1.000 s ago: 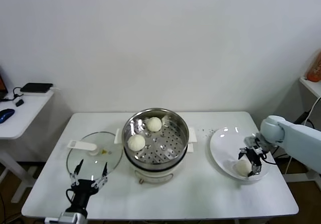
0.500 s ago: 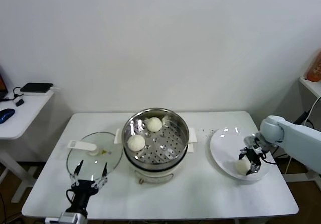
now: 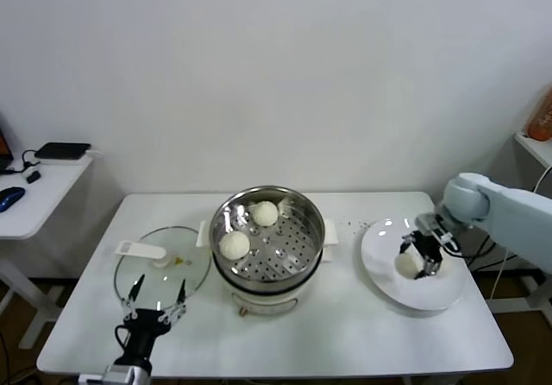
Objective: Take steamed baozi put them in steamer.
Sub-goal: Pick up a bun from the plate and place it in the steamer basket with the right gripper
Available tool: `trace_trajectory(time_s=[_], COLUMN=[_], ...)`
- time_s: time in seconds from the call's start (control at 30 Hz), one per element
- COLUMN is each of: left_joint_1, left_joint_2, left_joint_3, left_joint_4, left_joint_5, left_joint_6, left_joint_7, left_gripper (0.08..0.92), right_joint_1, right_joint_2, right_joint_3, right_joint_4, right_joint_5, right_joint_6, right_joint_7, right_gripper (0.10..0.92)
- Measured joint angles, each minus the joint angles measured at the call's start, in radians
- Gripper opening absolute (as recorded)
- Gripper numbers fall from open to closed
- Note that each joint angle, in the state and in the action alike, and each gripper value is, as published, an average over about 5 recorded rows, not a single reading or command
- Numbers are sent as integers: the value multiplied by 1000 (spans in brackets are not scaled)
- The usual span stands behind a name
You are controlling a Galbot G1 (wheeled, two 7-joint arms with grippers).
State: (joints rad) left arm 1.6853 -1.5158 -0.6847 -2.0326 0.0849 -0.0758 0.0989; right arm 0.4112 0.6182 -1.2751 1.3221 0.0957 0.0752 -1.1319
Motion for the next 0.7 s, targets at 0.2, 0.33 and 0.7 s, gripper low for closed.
trace_trajectory(time_s=[0.2, 0.33, 0.7], left_joint_1=[5, 6, 25], left_joint_2=[0, -1, -2], left_joint_3=[1, 1, -6], left_joint_4=[-3, -7, -25], left_joint_5=[5, 8, 11], left_joint_6=[0, 1, 1], left_joint_7=[0, 0, 0], left_gripper=[823, 823, 823], right_joint_1=[164, 247, 325], right_joint_2=[48, 94, 269], right_joint_3=[-34, -34, 37], right_joint_4=[92, 151, 242], right_joint_5=[-19, -44, -212], right_joint_6=[89, 155, 319], right_joint_7=[-14, -20, -25], right_gripper=[696, 696, 696])
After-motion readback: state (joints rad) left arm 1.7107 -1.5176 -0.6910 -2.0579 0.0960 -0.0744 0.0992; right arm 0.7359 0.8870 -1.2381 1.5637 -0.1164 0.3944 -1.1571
